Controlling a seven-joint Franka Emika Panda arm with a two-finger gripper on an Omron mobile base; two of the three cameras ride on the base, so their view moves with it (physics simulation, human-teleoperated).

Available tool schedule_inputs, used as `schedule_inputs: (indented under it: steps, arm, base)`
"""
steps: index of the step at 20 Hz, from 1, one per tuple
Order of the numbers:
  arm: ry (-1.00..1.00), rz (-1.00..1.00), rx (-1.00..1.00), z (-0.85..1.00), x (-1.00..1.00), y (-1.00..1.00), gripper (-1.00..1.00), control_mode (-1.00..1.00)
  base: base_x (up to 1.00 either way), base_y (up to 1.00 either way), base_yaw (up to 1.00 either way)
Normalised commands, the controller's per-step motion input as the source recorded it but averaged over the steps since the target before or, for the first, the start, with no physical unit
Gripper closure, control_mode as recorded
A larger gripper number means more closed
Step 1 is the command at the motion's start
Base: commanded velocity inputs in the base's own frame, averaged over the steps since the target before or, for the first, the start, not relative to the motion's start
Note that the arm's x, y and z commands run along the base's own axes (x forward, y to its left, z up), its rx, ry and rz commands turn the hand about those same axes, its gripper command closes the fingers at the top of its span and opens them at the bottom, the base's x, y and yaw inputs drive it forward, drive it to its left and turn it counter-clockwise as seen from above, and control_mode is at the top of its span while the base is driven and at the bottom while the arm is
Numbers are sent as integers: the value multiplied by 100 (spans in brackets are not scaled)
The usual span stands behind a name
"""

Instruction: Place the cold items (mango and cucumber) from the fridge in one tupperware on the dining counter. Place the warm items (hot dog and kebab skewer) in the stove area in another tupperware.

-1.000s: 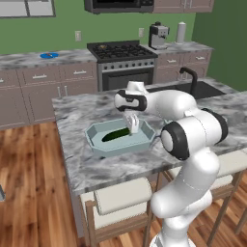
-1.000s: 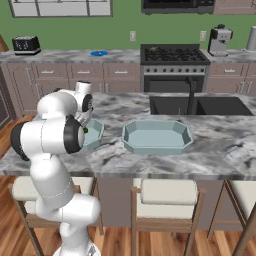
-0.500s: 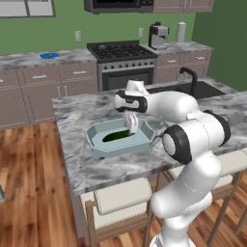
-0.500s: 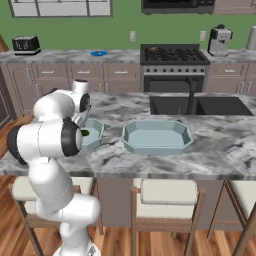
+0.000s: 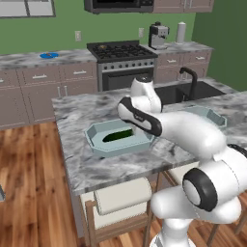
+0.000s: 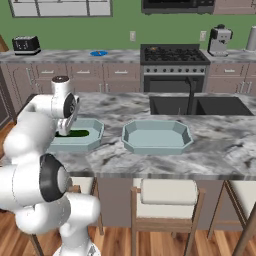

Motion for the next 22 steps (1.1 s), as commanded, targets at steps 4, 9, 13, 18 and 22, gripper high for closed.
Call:
schedule_inputs:
  steps: [4, 9, 13, 18, 22]
  arm:
    - [0, -4, 15, 88, -75, 1, -100, -100]
    - [0, -41, 31, 87, -74, 4, -100, -100]
    - [-7, -88, 45, 31, -99, 0, -100, -100]
    - [0, -92, 50, 33, -100, 0, -100, -100]
    - [0, -82, 42, 28, -100, 0, -100, -100]
  base:
    - [0, 0, 0]
    - [0, 0, 0]
    - [0, 0, 0]
    - [0, 0, 0]
    - [0, 0, 0]
